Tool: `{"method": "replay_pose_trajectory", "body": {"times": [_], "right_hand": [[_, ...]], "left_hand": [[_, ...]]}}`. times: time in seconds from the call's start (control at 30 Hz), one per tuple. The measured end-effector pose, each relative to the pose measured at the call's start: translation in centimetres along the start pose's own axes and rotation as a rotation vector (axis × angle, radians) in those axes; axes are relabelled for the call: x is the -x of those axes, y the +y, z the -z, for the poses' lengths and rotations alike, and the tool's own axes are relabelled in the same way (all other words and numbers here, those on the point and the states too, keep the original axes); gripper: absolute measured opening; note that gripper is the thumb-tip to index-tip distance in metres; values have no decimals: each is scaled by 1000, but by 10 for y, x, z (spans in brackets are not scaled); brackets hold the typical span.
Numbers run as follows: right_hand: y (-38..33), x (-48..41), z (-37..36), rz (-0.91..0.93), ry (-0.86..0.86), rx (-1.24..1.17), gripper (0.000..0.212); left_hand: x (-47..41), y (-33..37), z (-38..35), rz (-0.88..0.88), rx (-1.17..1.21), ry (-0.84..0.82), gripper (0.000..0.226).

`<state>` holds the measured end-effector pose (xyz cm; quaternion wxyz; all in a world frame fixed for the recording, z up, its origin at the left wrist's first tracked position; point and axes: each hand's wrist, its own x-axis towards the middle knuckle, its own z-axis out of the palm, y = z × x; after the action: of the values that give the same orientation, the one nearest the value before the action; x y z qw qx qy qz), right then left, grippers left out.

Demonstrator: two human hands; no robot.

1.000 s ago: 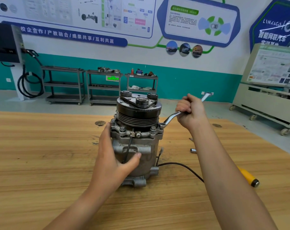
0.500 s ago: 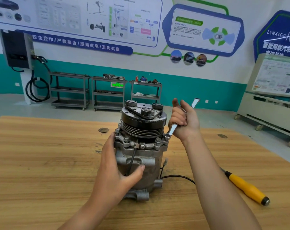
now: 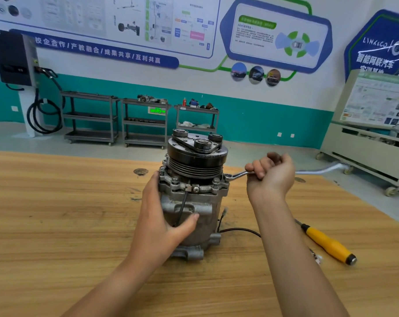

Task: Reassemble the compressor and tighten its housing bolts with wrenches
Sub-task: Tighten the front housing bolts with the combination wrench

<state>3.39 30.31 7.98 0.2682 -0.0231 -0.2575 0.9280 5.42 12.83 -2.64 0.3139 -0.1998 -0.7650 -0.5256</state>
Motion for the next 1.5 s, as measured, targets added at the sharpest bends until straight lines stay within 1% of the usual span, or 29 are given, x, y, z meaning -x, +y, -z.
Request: {"method": "replay_pose_trajectory", "body": {"times": [0.1, 0.27, 0.37, 0.4, 0.43, 0.47, 0.5, 0.57, 0.63, 0.7, 0.73, 0.8, 0.9, 1.0, 1.17, 1.33, 1.4, 1.5], "right_hand": [[6, 21, 5, 164, 34, 5, 36], [18, 46, 4, 401, -16, 190, 33], [28, 61, 8, 629, -147, 421, 33], [30, 66, 9, 672, -206, 494, 33], [30, 70, 7, 671, -252, 536, 36], [26, 72, 3, 625, -266, 518, 40], [18, 72, -3, 538, -264, 429, 45], [-1, 59, -16, 333, -250, 147, 57], [-19, 40, -29, 91, -198, -55, 61], [-24, 23, -37, -137, -137, -116, 54], [-20, 17, -38, -220, -118, -113, 51], [-10, 11, -35, -323, -87, -75, 46], [-2, 6, -32, -391, -54, -69, 42], [-2, 3, -34, -382, -26, -31, 38], [1, 2, -35, -391, -43, 26, 32], [1, -3, -33, -455, -98, 57, 31], [3, -5, -32, -470, -95, 55, 30], [5, -4, -30, -437, -82, 54, 30]], "left_hand": [[1, 0, 0, 10, 0, 1, 96], [0, 1, 0, -10, -1, -2, 94], [0, 2, 0, -22, -8, 3, 94], [0, 2, 0, -23, -10, 2, 94], [1, 2, 0, -25, -11, -1, 94], [1, 2, 1, -28, -12, -5, 94], [1, 3, 1, -30, -13, -8, 94], [0, 2, 2, -32, -5, -11, 93], [-1, 2, 3, -21, 5, -25, 91], [0, 1, 3, -18, 3, -32, 92], [-1, 0, 2, -24, 1, -28, 93], [-1, -1, 2, -31, -2, -21, 94], [-1, -2, 2, -25, -7, -15, 95], [0, -2, 2, -28, -17, -11, 94], [-1, 1, 3, -31, -17, -17, 93], [-2, 2, 3, -20, -10, -18, 91], [-3, 2, 3, -8, -8, -23, 90], [-3, 2, 5, 14, -7, -41, 90]]}}
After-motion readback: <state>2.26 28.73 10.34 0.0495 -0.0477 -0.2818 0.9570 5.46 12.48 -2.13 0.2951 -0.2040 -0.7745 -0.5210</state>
